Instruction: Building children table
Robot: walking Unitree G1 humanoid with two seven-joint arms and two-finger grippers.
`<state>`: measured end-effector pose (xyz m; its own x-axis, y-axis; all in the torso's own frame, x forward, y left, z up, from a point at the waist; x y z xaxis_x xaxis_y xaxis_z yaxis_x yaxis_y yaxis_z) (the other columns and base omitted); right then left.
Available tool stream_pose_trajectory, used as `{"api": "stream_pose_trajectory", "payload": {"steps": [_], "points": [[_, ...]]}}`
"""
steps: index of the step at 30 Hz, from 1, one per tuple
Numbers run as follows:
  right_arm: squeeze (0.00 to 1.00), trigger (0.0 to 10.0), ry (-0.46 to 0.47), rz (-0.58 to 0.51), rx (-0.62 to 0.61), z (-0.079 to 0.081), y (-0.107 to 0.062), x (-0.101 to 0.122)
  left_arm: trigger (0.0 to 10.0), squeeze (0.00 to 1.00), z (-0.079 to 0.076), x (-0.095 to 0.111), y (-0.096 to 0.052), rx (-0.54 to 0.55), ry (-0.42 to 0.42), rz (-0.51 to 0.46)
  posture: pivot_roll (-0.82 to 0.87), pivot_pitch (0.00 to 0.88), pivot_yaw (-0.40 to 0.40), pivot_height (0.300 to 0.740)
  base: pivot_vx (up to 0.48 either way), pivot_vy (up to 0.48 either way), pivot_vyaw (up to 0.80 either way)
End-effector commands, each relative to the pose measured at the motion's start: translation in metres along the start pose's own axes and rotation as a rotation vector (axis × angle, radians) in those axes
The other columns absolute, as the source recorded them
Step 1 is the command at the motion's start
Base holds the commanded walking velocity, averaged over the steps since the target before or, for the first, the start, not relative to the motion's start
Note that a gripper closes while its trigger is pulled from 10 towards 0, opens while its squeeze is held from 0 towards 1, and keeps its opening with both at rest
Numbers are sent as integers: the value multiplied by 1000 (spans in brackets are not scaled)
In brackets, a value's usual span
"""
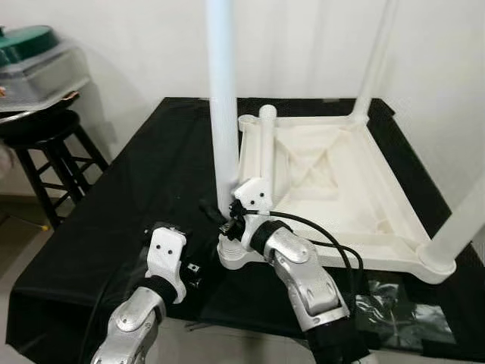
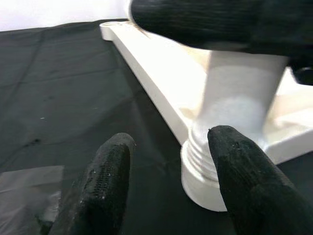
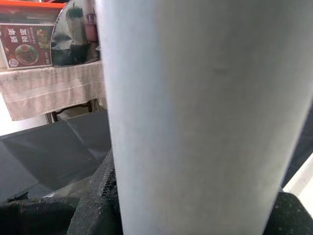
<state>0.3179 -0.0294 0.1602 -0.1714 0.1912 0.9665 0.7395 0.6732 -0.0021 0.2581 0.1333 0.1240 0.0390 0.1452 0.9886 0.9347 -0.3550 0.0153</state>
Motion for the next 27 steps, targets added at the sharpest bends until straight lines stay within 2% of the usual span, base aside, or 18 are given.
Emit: {"api": "stream_pose_trajectory", "payload": {"steps": [1, 2, 3, 5, 6, 7, 8, 9, 10, 11, 13, 14, 20, 21, 22, 23, 27], "points": [[0, 0, 40, 173, -42, -3, -8, -37, 10000, 0, 2, -6, -2, 12, -18, 26, -14, 90, 43, 740, 0, 0, 0], [1000, 10000, 76, 73, 70, -9, 1, -23, 10000, 0, 2, -6, -2, 18, -24, 25, -2, 85, 37, 740, 0, 0, 0], [1000, 10000, 89, -38, 192, -17, 8, -4, 10000, 0, 2, -6, -1, 23, -28, 25, -1, 83, 37, 740, 0, 0, 0], [1000, 10000, 89, -38, 192, -17, 8, -4, 10000, 0, 2, -6, -1, 23, -28, 25, -1, 83, 37, 740, 0, 0, 0], [1000, 10000, 94, -128, 305, -24, 11, 13, 10000, 0, 2, -6, 0, 26, -31, 24, -3, 79, 36, 740, 0, 0, 0], [1000, 10000, 50, -196, 412, -35, 13, 28, 10000, 0, 2, -7, 0, 26, -34, 24, 1, 78, 32, 740, 0, 0, 0], [1000, 10000, 16, -219, 462, -42, 13, 36, 10000, 0, 2, -7, 1, 26, -35, 24, 1, 78, 32, 740, 0, 0, 0], [1000, 10000, 16, -219, 462, -42, 13, 36, 10000, 0, 2, -7, 1, 26, -35, 24, 1, 78, 32, 740, 0, 0, 0], [145, 10000, -49, -201, 497, -50, 15, 39, 10000, 0, 2, -7, 1, 25, -35, 24, 2, 74, 31, 740, 0, 0, 0], [0, 10000, -95, -178, 538, -55, 17, 40, 10000, 0, 2, -7, 1, 25, -35, 24, 6, 72, 31, 740, 0, 0, 0], [0, 10000, -115, -165, 574, -57, 17, 40, 10000, 0, 2, -7, 2, 25, -35, 24, 9, 71, 27, 740, 0, 0, 0], [0, 10000, -103, -150, 629, -57, 17, 44, 10000, 0, 2, -8, 2, 27, -34, 23, 21, 67, 23, 740, 0, 0, 0], [0, 10000, -23, -150, 676, -59, 20, 49, 10000, 0, 1, -8, 2, 30, -35, 22, 40, 59, 19, 740, 0, 0, 0], [0, 2000, 1, -155, 704, -61, 21, 49, 10000, 0, 1, -9, 2, 31, -36, 23, 43, 59, 19, 740, 0, 0, 0], [0, 2000, 1, -155, 704, -61, 21, 49, 10000, 0, 1, -9, 2, 31, -36, 23, 43, 59, 19, 740, 0, 0, 0], [0, 0, 10, -152, 733, -62, 21, 48, 10000, 0, 1, -9, 2, 31, -37, 23, 45, 58, 19, 740, 0, 0, 0], [0, 0, 20, -141, 766, -66, 20, 45, 10000, 0, 1, -9, 1, 28, -44, 24, 42, 57, 21, 740, 0, 0, 0]]}}
Point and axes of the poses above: a point about 5 cm out from each wrist's last joint towards the gripper, its own y axis pointing out of the wrist towards the gripper, its own x axis along the axis of the wrist's last joint, z = x × y, the point moved 1 cm from there along y, pointing out of the wrist towards the gripper, and after that the axes turned 9 degrees about -y, right-handed, at the moved point
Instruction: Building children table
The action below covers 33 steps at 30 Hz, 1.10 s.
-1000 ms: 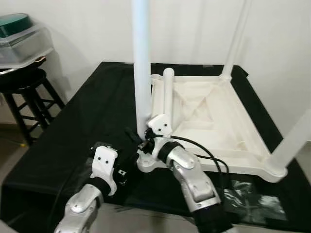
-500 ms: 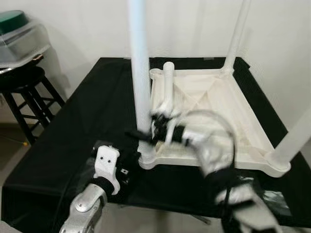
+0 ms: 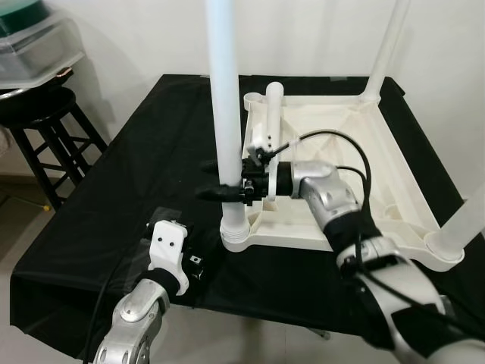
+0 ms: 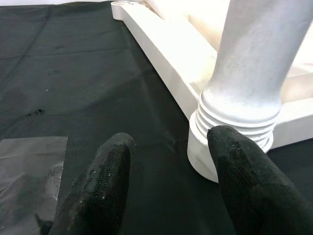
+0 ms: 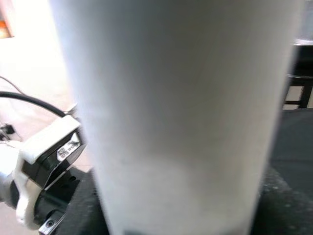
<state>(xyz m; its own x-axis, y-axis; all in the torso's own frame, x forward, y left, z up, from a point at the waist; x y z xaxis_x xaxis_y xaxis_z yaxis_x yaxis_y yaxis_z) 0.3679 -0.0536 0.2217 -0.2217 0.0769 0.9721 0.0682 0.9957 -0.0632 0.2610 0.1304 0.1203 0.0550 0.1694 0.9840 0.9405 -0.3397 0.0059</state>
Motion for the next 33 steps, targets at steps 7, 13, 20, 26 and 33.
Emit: {"api": "stream_pose_trajectory", "payload": {"steps": [7, 13, 20, 26, 33], "points": [[0, 0, 7, -14, -26, 0, -8, -9, 10000, 0, 2, -6, -3, 5, -24, 18, 37, 62, 22, 740, 0, 0, 0], [0, 0, -4, 31, -170, 6, -19, -27, 10000, 0, 1, -5, -4, 5, -24, 14, 34, 73, 16, 740, 0, 0, 0], [0, 0, 216, 200, -842, 50, -4, -84, 10000, 0, 4, -3, -6, 10, -25, 10, 7, 107, 37, 740, 0, 0, 0], [0, 0, 144, 247, -812, 60, 9, -83, 10000, 0, 5, -2, -5, 15, -27, 8, 1, 84, 35, 740, 0, 0, 0], [1000, 10000, 159, 152, -758, 50, 13, -57, 10000, 0, 5, -2, -4, 16, -42, 6, 5, 81, 30, 740, 0, 0, 0]]}}
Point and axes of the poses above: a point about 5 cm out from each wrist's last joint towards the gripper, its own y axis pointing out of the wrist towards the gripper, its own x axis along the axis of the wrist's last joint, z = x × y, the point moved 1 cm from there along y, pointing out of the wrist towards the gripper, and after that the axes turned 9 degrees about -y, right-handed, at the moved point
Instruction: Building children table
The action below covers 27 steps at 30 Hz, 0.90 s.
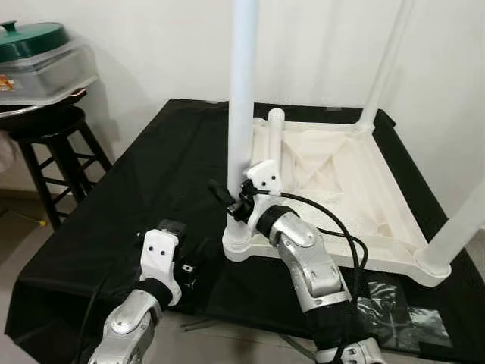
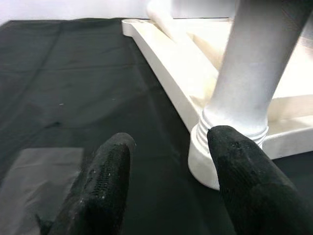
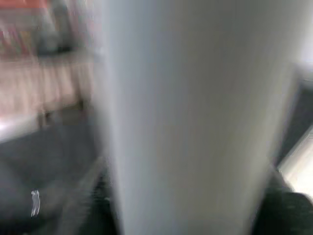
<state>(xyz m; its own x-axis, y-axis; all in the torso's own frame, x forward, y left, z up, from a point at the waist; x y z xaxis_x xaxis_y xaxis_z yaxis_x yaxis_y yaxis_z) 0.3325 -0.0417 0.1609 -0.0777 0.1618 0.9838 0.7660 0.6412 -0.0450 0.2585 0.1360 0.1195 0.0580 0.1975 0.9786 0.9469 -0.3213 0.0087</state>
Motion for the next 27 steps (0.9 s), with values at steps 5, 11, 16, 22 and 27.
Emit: {"api": "stream_pose_trajectory", "payload": {"steps": [5, 11, 16, 22, 27], "points": [[1000, 10000, 4, -146, 267, -2, 2, 33, 10000, 0, -1, -2, 1, -5, -14, 12, 7, 80, 32, 740, 0, 0, 0], [0, 10000, -156, -198, 673, -15, -2, 54, 10000, 0, -2, -2, 1, -5, -13, 9, 19, 76, 25, 740, 0, 0, 0], [0, 10000, -143, -176, 745, -25, 6, 56, 10000, 0, -2, -2, 1, -4, -11, 9, 16, 76, 29, 740, 0, 0, 0], [0, 10000, -64, -155, 749, -33, 20, 54, 10000, 0, -3, -3, 1, -6, -12, 13, 37, 73, 27, 740, 0, 0, 0], [0, 0, -32, -152, 792, -35, 18, 52, 10000, 0, -3, -4, 1, -7, -16, 16, 37, 77, 27, 740, 0, 0, 0]]}}
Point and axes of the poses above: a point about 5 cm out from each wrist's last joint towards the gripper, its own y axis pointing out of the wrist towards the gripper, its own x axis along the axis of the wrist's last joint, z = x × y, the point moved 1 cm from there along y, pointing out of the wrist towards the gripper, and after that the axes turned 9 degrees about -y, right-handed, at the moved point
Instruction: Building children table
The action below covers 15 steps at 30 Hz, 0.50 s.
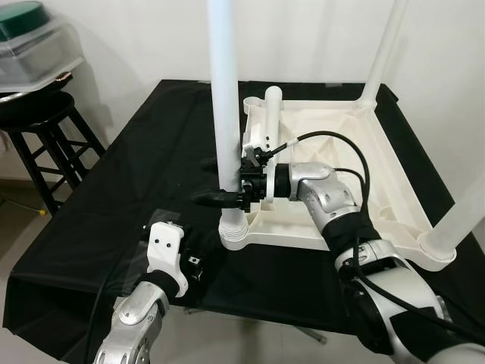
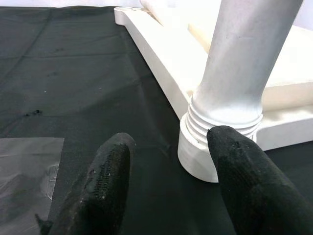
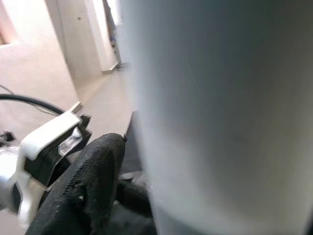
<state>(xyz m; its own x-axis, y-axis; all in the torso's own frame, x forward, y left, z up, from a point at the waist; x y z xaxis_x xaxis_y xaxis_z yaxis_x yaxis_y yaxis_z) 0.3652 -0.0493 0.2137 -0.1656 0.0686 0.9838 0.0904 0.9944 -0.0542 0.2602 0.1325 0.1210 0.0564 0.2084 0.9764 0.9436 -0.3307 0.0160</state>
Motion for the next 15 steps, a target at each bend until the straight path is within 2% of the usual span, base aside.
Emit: {"api": "stream_pose_trajectory", "payload": {"steps": [1, 4, 9, 12, 13, 14, 15], "points": [[0, 0, -6, -22, 30, 0, 0, 2, 10000, 0, 0, -5, -2, 3, -8, 21, 37, 77, 27, 740, 0, 0, 0], [0, 0, -9, -19, 41, 0, -5, -1, 10000, 0, 0, -5, -2, 1, -10, 23, 32, 79, 31, 740, 0, 0, 0], [0, 0, -63, 16, -27, -2, -17, -10, 10000, 0, 0, -5, -3, -3, -13, 25, 23, 76, 37, 740, 0, 0, 0], [0, 0, -83, 15, -99, -4, -26, -12, 10000, 0, 0, -5, -3, -4, -15, 25, 23, 76, 37, 740, 0, 0, 0], [0, 0, -99, 24, -173, -4, -31, -14, 10000, 0, 0, -5, -4, -4, -15, 25, 15, 81, 33, 740, 0, 0, 0], [0, 0, -56, 46, -298, -3, -32, -22, 10000, 0, 0, -5, -5, -3, -16, 24, 9, 85, 23, 740, 0, 0, 0], [0, 0, -56, 46, -298, -3, -32, -22, 10000, 0, 0, -5, -5, -3, -16, 24, 9, 85, 23, 740, 0, 0, 0]]}}
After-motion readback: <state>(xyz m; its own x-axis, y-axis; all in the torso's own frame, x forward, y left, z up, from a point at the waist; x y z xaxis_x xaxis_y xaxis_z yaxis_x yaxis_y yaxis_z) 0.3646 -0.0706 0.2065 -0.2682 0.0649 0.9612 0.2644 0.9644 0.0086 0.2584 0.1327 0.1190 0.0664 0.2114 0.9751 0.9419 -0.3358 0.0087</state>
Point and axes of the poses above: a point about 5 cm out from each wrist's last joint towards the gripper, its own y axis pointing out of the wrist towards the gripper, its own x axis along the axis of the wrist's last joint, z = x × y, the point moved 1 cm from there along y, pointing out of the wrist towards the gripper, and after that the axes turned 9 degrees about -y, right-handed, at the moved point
